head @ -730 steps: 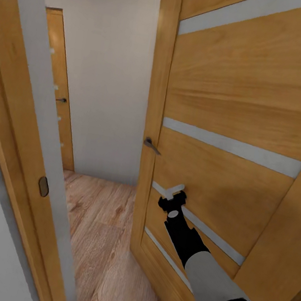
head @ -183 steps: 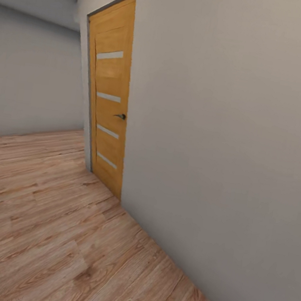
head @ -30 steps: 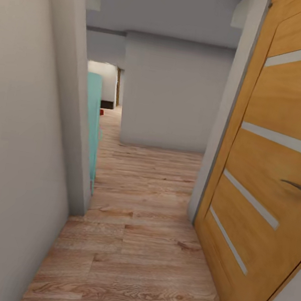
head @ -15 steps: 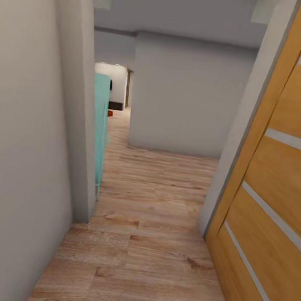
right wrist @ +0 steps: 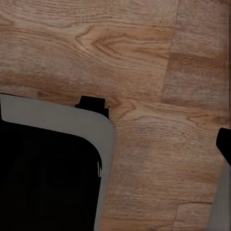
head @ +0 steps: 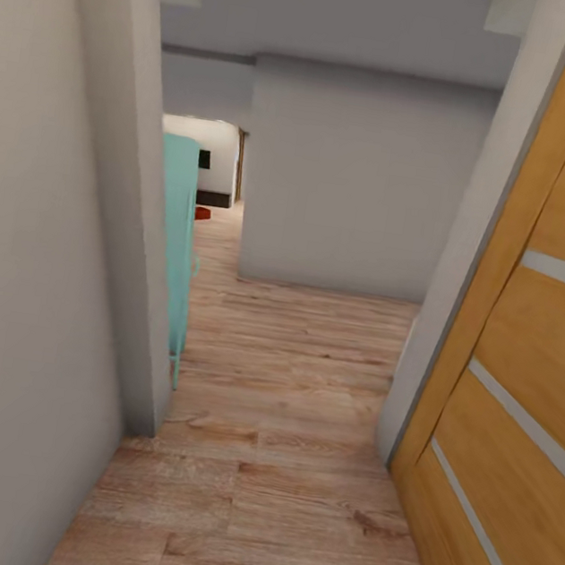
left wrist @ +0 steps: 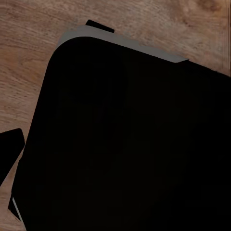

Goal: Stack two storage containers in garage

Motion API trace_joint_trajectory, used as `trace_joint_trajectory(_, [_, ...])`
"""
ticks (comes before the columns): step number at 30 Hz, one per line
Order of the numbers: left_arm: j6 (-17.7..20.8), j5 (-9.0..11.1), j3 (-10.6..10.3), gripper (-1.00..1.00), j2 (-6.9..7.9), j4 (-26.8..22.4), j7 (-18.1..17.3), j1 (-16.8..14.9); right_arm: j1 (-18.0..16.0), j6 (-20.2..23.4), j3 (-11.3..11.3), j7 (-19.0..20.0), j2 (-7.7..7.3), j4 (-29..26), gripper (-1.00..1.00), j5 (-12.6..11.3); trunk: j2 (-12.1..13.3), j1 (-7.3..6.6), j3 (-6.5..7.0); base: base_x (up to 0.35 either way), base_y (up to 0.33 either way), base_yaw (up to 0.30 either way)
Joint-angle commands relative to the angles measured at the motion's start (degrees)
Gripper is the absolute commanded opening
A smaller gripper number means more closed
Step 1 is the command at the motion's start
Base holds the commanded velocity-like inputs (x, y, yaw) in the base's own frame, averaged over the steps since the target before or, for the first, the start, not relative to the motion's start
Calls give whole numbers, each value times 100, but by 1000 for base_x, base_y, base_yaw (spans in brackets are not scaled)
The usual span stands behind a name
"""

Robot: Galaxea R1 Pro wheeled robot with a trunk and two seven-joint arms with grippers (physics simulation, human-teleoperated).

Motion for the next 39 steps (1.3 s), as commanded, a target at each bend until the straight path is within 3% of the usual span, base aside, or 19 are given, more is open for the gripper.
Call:
trace_joint_trajectory(1, [-13, 16, 15, 100, -2, -2, 4, -1, -8, -34, 28, 4, 0, 18, 100, 32, -3, 3, -5, 322, -71, 0])
trace_joint_trajectory(18, [-13, 16, 10, 100, -2, -3, -2, -1, -8, -6, 36, -38, -2, 25, 100, 57, -3, 3, -5, 311, -98, 0])
trace_joint_trajectory(39, [8, 33, 22, 100, 7, -2, -2, 0, -8, 7, 54, 27, -2, 20, 100, 84, -3, 3, -5, 321, -4, 0])
